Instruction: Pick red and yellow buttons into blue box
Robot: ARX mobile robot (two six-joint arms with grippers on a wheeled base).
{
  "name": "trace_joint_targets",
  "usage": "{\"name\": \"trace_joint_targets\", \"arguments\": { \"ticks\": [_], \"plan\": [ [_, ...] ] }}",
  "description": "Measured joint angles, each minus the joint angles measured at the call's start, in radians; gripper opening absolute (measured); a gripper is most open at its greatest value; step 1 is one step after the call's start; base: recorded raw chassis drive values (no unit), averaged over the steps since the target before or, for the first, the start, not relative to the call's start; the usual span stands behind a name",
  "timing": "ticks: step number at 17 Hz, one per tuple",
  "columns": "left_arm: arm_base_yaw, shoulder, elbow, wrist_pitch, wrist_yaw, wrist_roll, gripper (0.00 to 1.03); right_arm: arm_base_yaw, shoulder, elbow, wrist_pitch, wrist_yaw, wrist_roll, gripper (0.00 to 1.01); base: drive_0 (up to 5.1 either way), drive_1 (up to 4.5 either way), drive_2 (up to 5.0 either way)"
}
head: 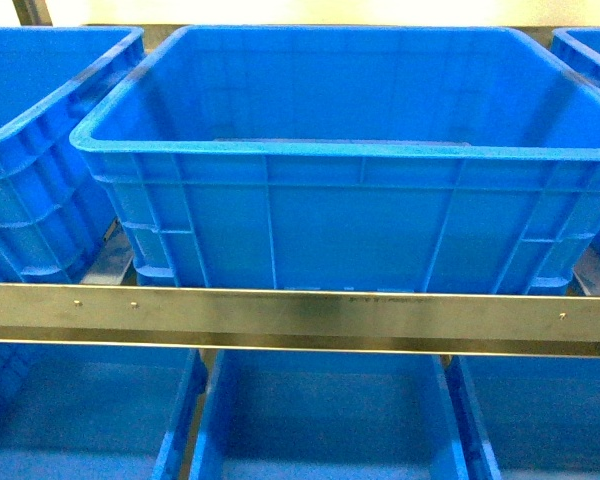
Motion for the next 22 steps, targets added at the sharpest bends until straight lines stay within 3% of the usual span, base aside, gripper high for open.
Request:
{"name": "trace_joint_targets", "arguments": {
  "ticks": [7, 15, 18, 20, 22],
  "plan": [
    [0.000, 0.005, 0.000, -0.005, 0.000, 0.000, 0.25, 0.000, 0.002, 0.000, -0.003, 0.000, 0.000, 0.30, -0.1, 4.21, -4.3],
    [0.000, 0.008, 0.000, -0.002, 0.000, 0.000, 0.25, 0.000, 0.005, 0.000, -0.001, 0.000, 0.000, 0.30, 0.0, 0.00, 0.0],
    [0.000, 0.007, 0.000, -0.002, 0.000, 0.000, 0.25, 0.032, 0.010, 0.002, -0.012, -0.003, 0.003, 0.30, 0.0, 0.00, 0.0],
    [0.000, 0.007, 0.000, -0.002, 0.000, 0.000, 0.25, 0.034, 0.046, 0.048, -0.068, 0.001, -0.004, 0.30, 0.0, 0.00, 0.0],
    [0.000, 0.007, 0.000, -0.002, 0.000, 0.000, 0.25, 0.039, 0.113, 0.180, -0.097, -0.027, -0.005, 0.30, 0.0, 0.00, 0.0]
  ]
}}
